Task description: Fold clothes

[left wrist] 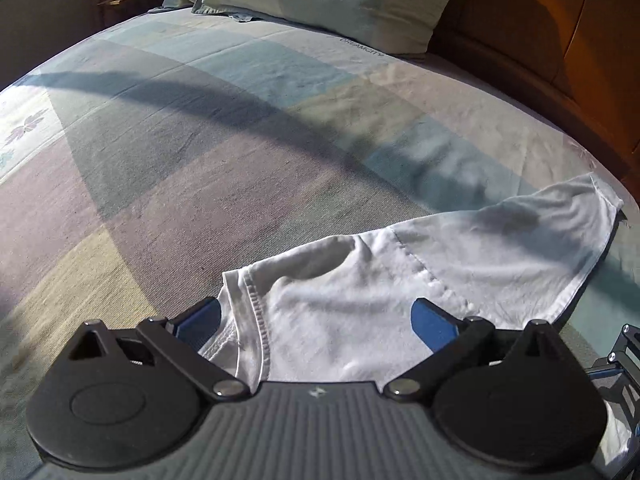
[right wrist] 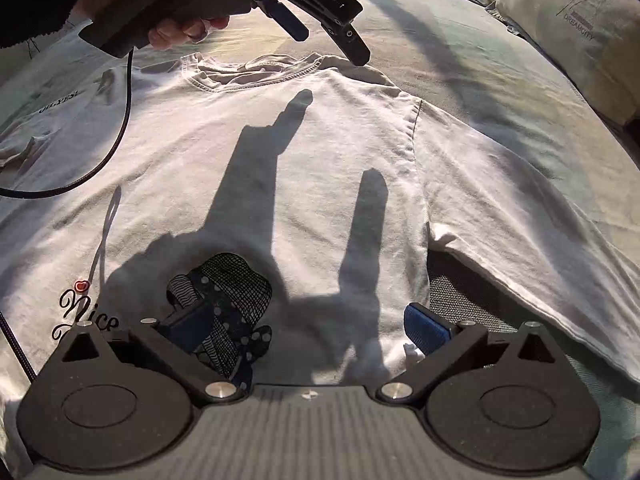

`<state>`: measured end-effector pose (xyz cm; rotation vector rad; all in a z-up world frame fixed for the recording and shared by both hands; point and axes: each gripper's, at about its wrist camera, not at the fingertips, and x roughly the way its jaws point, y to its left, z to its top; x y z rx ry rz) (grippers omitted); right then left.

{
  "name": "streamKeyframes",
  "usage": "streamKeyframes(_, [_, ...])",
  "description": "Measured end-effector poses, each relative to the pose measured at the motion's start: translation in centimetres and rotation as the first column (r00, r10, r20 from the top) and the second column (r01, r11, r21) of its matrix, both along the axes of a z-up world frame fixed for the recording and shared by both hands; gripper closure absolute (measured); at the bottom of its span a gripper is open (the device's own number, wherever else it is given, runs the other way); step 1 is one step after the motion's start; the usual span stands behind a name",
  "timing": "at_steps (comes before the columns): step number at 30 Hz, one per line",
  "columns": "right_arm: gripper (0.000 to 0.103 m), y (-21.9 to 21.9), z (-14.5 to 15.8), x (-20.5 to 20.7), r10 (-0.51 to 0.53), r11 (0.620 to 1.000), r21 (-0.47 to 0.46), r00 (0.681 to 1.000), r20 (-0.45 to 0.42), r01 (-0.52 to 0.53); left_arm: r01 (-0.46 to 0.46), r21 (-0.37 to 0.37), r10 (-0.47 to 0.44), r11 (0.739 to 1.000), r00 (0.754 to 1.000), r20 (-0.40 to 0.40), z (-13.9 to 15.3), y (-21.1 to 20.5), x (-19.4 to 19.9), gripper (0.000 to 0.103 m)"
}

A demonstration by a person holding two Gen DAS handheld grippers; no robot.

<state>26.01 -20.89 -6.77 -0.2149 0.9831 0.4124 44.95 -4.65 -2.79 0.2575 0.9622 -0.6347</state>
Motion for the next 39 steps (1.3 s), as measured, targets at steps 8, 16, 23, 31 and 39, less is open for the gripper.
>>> streamKeyframes(8, [0.000, 4.0, -1.6, 1.4, 0.142, 0.990, 0.011, 0.989, -0.031, -0.142, -0.001, 0.161, 0.007, 0.987, 0.999, -0.040, -1.9, 6.6, -12.3, 0.002])
streamKeyframes(16, [0.000, 3.5, -2.4, 0.0, 0.114, 0.992, 0.040, 0.991, 0.065, -0.116, -0.191, 0.098, 0.200, 0.977, 0.975, -0.095, -5.8, 12.8, -16.7, 0.000])
streamKeyframes(23, [0.000, 4.2, -2.1, 0.1, 0.050, 0.999, 0.011, 0.998, 0.037, -0.050, -0.328, 0.109, 0.342, 0.938, 0.926, -0.160, -5.0, 19.5, -20.5, 0.001])
streamKeyframes(31, [0.000, 7.1, -0.9, 0.7, -0.082, 0.991, -0.105, 0.996, -0.035, 0.078, -0.378, -0.019, 0.378, 0.926, 0.925, -0.032, -3.2, 22.2, -19.7, 0.001])
streamKeyframes(39, [0.000, 13.4, 2.1, 2.0, -0.081, 0.995, -0.053, 0.997, 0.002, 0.081, -0.577, -0.032, 0.569, 0.816, 0.813, -0.124, -4.6, 29.8, -22.5, 0.001])
